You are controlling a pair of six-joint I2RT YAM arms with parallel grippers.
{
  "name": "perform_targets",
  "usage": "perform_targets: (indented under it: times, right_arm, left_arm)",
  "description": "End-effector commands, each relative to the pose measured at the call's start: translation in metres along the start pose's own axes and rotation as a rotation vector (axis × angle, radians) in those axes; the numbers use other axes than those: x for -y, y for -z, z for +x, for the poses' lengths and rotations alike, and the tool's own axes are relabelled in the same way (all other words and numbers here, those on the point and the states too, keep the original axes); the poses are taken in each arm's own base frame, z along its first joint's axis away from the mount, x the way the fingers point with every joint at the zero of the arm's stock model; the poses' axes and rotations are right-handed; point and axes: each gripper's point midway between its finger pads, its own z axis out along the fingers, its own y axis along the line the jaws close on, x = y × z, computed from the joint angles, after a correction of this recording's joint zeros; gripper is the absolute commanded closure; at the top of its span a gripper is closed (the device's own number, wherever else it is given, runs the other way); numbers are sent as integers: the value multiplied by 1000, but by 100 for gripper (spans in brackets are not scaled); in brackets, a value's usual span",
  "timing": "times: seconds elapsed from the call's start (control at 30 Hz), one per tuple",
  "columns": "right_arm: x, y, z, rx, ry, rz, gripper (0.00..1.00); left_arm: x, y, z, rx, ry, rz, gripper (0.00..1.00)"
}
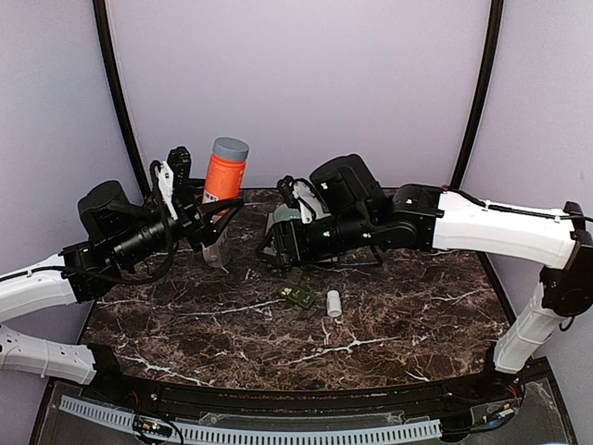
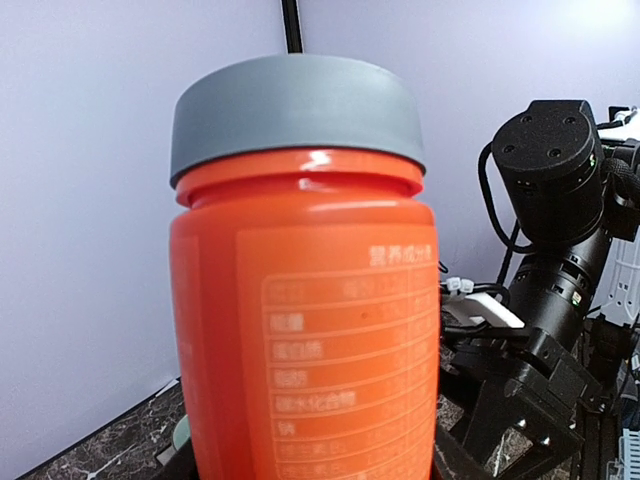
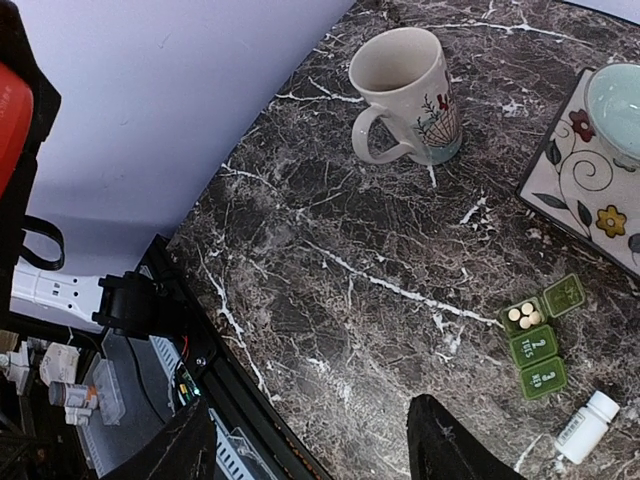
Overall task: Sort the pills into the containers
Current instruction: Screw the lid of the pill bottle onto the pill bottle.
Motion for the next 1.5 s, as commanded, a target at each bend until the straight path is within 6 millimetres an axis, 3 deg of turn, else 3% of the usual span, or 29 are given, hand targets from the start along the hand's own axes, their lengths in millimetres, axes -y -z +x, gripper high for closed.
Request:
perform_targets:
  times: [0.0,0.23,0.5,0.63,0.83,1.03,1.47]
  right_arm:
    - [-5,30,-17,91,40,1,34]
    - [4,66,-23,198,213,73,34]
    - [-9,141,-44,456,429,30,29]
    - [-22,159,-47,495,489,-24,28]
    - [-34,175,-49,545,531,-81,24]
    - [-47,172,-52,544,567,-135,21]
    - [-66,174,-73,575,447,-364,21]
  left_arm:
    - [-2,3,-26,77,7,-5,100]
    - [12,1,-19,44,13,80,100]
    - [46,-12,-10,-33,126,320,100]
    - [57,-16,-18,-43,209,446,100]
    - [63,-14,-24,-50,339,631,100]
    - [77,-16,-22,-100,415,789,100]
    - [89,-14,-18,-138,455,922,100]
